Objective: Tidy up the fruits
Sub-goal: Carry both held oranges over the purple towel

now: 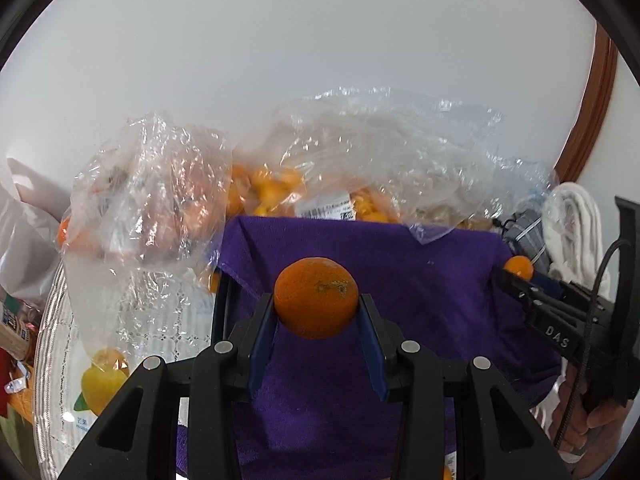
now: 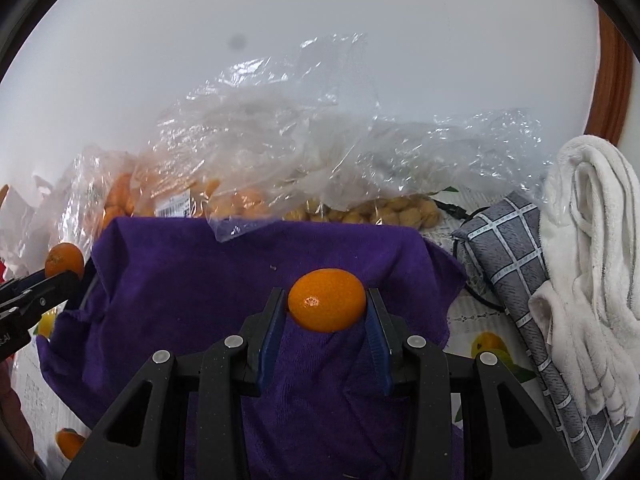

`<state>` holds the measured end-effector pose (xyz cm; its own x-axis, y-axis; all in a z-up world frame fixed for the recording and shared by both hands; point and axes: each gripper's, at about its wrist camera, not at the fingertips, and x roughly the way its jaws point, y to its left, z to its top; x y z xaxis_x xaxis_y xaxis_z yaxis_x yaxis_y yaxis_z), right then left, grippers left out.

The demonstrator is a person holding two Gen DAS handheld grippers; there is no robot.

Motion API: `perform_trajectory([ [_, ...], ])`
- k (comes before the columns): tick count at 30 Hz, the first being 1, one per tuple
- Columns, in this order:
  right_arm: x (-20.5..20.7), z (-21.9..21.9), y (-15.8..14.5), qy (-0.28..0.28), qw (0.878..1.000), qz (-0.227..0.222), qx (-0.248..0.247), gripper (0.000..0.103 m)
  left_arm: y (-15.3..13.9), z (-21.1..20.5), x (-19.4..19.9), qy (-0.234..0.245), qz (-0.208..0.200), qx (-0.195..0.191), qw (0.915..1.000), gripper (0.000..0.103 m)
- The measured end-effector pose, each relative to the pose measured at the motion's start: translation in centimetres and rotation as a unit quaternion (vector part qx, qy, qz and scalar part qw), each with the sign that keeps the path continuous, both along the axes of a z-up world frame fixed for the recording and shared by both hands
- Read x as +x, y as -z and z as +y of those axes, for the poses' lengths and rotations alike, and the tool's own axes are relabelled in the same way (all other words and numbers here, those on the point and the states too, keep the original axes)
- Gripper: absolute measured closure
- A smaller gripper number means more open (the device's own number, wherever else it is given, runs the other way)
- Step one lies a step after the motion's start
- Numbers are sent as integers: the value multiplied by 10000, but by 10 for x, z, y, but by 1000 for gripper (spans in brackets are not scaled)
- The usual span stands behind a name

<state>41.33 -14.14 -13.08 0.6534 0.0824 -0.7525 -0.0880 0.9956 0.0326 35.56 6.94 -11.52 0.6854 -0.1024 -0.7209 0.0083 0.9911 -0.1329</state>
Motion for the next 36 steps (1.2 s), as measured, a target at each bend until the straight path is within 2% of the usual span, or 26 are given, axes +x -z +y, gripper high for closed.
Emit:
perform_trajectory([
  [9, 2, 1, 6, -65, 9999, 10, -114, 64, 16, 0, 8, 41, 199, -42, 9998, 64],
  [19, 6, -6, 14, -65, 9998, 130, -115, 64, 30, -8, 13, 131, 415, 78, 9990, 64],
  [27, 10, -7, 34, -75, 9994, 312, -164, 64, 46, -5, 18, 128, 611, -98, 9980, 64],
  [36, 15, -2, 45, -142, 9987, 408, -271, 64, 47, -7, 23, 131, 682, 98, 9975, 64],
])
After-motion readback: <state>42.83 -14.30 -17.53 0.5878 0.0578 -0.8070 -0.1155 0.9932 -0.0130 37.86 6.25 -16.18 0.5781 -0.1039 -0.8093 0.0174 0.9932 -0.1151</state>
